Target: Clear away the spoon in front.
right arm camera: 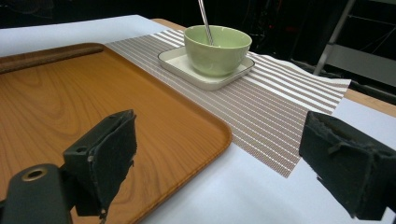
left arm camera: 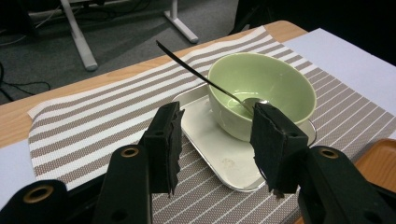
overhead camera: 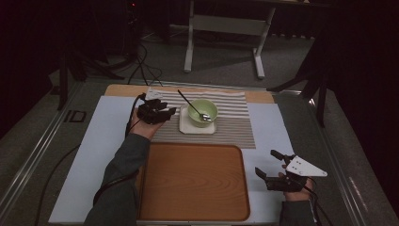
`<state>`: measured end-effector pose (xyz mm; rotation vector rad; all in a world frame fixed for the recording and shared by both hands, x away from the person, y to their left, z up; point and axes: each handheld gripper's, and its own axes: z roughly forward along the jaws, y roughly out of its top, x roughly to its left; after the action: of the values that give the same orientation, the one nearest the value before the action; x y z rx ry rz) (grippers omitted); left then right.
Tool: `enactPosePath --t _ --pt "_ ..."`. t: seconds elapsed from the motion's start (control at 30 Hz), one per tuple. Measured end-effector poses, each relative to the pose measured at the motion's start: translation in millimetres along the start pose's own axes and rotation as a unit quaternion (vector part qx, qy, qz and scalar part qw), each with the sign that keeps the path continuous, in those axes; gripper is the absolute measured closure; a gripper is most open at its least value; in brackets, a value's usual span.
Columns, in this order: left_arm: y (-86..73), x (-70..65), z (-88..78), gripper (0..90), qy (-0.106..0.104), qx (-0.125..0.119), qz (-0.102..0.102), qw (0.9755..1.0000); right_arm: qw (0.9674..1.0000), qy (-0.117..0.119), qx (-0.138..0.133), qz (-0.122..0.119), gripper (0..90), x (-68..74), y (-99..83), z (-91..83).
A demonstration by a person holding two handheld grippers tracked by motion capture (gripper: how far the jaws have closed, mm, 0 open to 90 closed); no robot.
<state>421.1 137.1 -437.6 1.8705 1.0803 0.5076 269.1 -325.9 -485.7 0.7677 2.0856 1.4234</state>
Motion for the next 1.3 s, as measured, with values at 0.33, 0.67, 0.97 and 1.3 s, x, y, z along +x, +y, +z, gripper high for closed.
enactPosePath --t 0.33,0.67,0.97,1.3 --pt "3.2 1.2 14.1 52.6 0.013 0.005 -0.008 0.9999 1.0 0.0 0.0 0.0 10.8 -0.3 0.0 0.1" --pt "10.5 0.2 25.7 51.9 0.011 0.009 -0.01 0.9998 1.0 0.001 0.0 0.002 10.8 -0.9 -0.2 0.2" --pt "15.1 -3.0 37.6 52.5 0.01 0.007 -0.008 0.9999 1.0 0.002 0.001 0.001 10.8 -1.0 -0.6 1.4" --pt "16.9 -0.9 52.5 52.6 0.012 0.011 -0.017 0.9997 1.0 0.002 0.002 0.003 10.8 -2.0 -1.2 1.3"
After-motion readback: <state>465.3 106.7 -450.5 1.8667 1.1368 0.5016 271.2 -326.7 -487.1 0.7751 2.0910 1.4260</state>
